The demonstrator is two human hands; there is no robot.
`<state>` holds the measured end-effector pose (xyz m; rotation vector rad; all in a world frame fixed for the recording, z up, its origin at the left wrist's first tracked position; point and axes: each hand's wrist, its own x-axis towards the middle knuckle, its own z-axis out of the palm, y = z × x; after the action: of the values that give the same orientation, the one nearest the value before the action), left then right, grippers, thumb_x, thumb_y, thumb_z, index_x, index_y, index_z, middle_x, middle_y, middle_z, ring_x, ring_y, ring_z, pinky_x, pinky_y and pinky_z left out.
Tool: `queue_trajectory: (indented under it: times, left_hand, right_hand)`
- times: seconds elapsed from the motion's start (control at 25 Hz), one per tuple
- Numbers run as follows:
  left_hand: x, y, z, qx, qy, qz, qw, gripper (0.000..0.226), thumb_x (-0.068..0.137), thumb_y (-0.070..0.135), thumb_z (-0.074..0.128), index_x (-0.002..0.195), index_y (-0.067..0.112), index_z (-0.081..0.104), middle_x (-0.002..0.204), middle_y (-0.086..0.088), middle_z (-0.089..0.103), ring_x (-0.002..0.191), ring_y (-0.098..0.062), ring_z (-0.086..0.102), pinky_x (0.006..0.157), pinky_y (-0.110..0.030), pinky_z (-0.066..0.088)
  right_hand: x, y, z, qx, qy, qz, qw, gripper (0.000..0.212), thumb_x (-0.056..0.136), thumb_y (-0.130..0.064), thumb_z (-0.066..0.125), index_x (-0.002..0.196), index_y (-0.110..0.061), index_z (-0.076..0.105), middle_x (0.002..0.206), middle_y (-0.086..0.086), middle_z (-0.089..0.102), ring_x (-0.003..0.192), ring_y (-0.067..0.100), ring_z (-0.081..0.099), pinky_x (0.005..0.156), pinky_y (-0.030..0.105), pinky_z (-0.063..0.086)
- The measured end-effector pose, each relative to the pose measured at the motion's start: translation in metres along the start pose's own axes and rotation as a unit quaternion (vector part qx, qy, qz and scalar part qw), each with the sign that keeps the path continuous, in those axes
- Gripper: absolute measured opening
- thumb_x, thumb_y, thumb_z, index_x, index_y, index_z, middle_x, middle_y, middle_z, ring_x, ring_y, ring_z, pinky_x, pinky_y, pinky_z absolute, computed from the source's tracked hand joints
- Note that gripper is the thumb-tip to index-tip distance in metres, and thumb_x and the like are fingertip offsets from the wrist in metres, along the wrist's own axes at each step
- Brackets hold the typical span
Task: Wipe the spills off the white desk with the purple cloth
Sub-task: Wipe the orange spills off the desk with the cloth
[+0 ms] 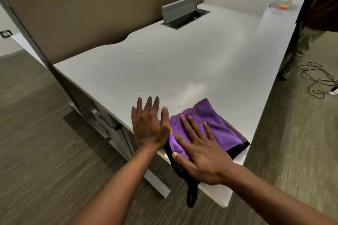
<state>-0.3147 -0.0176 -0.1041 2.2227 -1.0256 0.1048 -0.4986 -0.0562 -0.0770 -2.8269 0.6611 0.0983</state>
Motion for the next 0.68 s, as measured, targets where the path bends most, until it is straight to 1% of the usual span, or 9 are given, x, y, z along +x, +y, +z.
queue_trajectory:
  times: [0.08,0.16,0.24,0.32,0.4,0.52,0.6,0.68]
  left_hand:
    - [0.004,0.003,0.001,0.057,0.009,-0.036,0.998,0.077,0.095,0.062,0.02,0.15,0.018,0.052,0.159,-0.01,0.045,0.157,-0.032,0.018,0.127,-0.055,0.004]
    - [0.006,0.005,0.0,0.106,-0.018,-0.076,0.991,0.08,0.095,0.064,0.019,0.155,0.017,0.044,0.164,-0.013,0.035,0.158,-0.036,0.01,0.125,-0.059,-0.002]
    - [0.006,0.006,0.0,0.115,-0.044,-0.086,0.989,0.081,0.095,0.064,0.018,0.159,0.016,0.034,0.167,-0.014,0.027,0.158,-0.036,0.006,0.125,-0.06,-0.001]
    - [0.007,0.006,0.0,0.101,-0.052,-0.071,0.991,0.079,0.096,0.061,0.018,0.162,0.019,0.029,0.169,-0.011,0.024,0.159,-0.033,0.006,0.126,-0.058,0.001]
    - [0.012,0.004,0.0,0.092,-0.05,-0.05,0.993,0.076,0.097,0.059,0.015,0.163,0.022,0.025,0.17,-0.008,0.023,0.159,-0.029,0.007,0.126,-0.057,0.001]
    - [0.012,0.001,0.001,0.071,-0.056,-0.044,0.995,0.075,0.096,0.057,0.009,0.163,0.025,0.025,0.169,-0.004,0.026,0.158,-0.024,0.012,0.126,-0.057,0.0]
    - [0.009,0.002,0.001,0.057,-0.061,-0.046,0.995,0.075,0.096,0.057,0.009,0.162,0.027,0.025,0.169,-0.001,0.027,0.159,-0.021,0.012,0.126,-0.056,-0.002]
    - [0.009,0.004,0.0,0.068,-0.082,-0.046,0.993,0.075,0.095,0.059,0.01,0.162,0.028,0.023,0.169,0.0,0.025,0.159,-0.021,0.01,0.126,-0.056,-0.005]
  right_hand:
    - [0.013,0.016,-0.01,-0.016,-0.037,-0.043,0.998,0.065,0.102,-0.067,0.017,0.153,-0.052,-0.021,0.163,-0.009,-0.037,0.146,0.005,-0.039,0.122,0.043,-0.022]
    - [0.046,0.034,-0.02,-0.035,-0.053,-0.063,0.996,0.062,0.099,-0.07,0.01,0.155,-0.053,-0.011,0.166,-0.01,-0.03,0.149,0.006,-0.034,0.124,0.044,-0.019]
    - [0.084,0.045,-0.026,-0.041,-0.046,-0.035,0.997,0.068,0.094,-0.075,0.002,0.157,-0.051,-0.003,0.169,-0.009,-0.022,0.153,0.009,-0.026,0.126,0.048,-0.013]
    - [0.119,0.048,-0.027,-0.037,-0.027,0.009,0.999,0.069,0.095,-0.074,0.003,0.158,-0.048,0.0,0.171,-0.006,-0.016,0.156,0.013,-0.019,0.126,0.051,-0.009]
    - [0.136,0.045,-0.027,-0.031,-0.007,0.032,0.999,0.066,0.097,-0.07,0.006,0.158,-0.048,-0.001,0.171,-0.004,-0.014,0.157,0.016,-0.015,0.126,0.053,-0.009]
    - [0.11,0.043,-0.02,-0.023,0.009,0.019,1.0,0.06,0.099,-0.07,0.008,0.154,-0.053,-0.009,0.17,-0.007,-0.016,0.157,0.017,-0.016,0.126,0.052,-0.01]
    - [0.066,0.042,-0.015,-0.018,0.018,-0.006,1.0,0.057,0.095,-0.073,0.002,0.147,-0.061,-0.017,0.168,-0.011,-0.021,0.155,0.013,-0.022,0.126,0.048,-0.014]
    - [0.03,0.042,-0.015,-0.012,0.009,-0.023,1.0,0.058,0.092,-0.074,0.0,0.145,-0.065,-0.019,0.166,-0.017,-0.026,0.152,0.008,-0.029,0.124,0.043,-0.018]
